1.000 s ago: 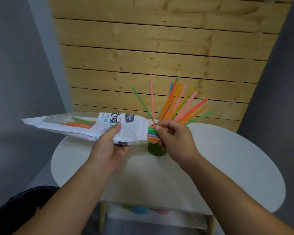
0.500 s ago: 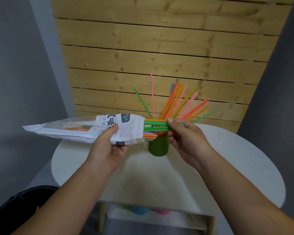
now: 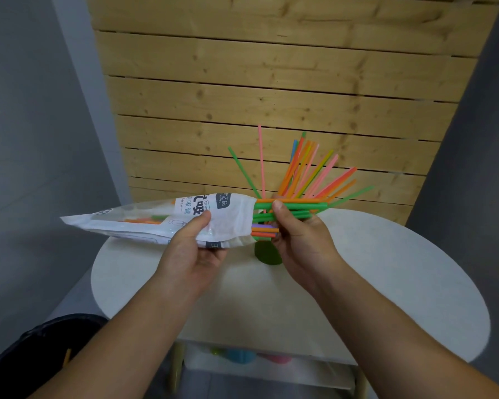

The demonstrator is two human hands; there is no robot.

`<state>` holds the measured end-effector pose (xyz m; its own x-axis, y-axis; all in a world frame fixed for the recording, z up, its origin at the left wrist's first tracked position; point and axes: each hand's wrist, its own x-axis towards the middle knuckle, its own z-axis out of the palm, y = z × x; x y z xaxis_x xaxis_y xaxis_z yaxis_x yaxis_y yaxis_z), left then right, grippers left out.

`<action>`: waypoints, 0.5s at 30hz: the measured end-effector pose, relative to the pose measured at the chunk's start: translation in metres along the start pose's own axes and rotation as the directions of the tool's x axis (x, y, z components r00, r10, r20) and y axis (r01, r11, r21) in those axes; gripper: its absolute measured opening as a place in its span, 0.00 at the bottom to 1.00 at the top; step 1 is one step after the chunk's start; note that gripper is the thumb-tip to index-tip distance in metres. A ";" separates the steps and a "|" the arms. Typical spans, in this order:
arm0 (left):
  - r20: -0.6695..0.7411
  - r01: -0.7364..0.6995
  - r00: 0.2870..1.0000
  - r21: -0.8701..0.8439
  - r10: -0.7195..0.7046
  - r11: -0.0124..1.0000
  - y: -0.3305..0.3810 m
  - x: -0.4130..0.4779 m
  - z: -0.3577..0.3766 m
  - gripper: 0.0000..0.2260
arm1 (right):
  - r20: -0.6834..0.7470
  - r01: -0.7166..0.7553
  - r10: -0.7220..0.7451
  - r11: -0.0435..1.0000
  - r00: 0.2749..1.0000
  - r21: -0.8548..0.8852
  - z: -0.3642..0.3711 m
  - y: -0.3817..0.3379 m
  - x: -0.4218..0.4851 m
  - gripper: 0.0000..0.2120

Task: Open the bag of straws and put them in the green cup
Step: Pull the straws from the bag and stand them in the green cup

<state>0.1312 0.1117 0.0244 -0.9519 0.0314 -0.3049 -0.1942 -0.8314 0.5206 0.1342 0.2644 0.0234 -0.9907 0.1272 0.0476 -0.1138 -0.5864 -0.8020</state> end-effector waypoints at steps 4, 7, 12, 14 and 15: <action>0.000 0.016 1.000 -0.014 -0.016 1.000 -0.003 -0.001 0.000 0.09 | -0.047 0.024 -0.023 1.000 0.999 0.010 0.004 -0.003 0.000 0.06; 0.000 0.025 1.000 -0.015 -0.025 1.000 -0.005 -0.001 0.000 0.10 | -0.113 0.041 -0.043 0.999 0.993 -0.025 0.004 -0.001 0.002 0.09; -0.009 0.017 1.000 -0.030 -0.017 0.999 -0.005 0.002 -0.004 0.11 | -0.188 0.110 -0.166 0.956 0.968 -0.273 -0.005 -0.003 0.008 0.12; -0.015 0.015 1.000 -0.039 -0.015 0.999 -0.004 0.004 -0.006 0.11 | -0.188 0.137 -0.221 0.917 0.957 -0.375 -0.007 -0.007 0.008 0.13; -0.017 0.013 1.000 -0.044 -0.013 0.999 -0.004 0.005 -0.006 0.11 | -0.189 0.147 -0.239 0.904 0.952 -0.402 -0.008 -0.009 0.007 0.13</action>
<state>0.1289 0.1116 0.0159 -0.9451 0.0331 -0.3252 -0.1955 -0.8546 0.4811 0.1289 0.2768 0.0266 -0.9022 0.4130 0.1243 -0.2185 -0.1893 -0.9573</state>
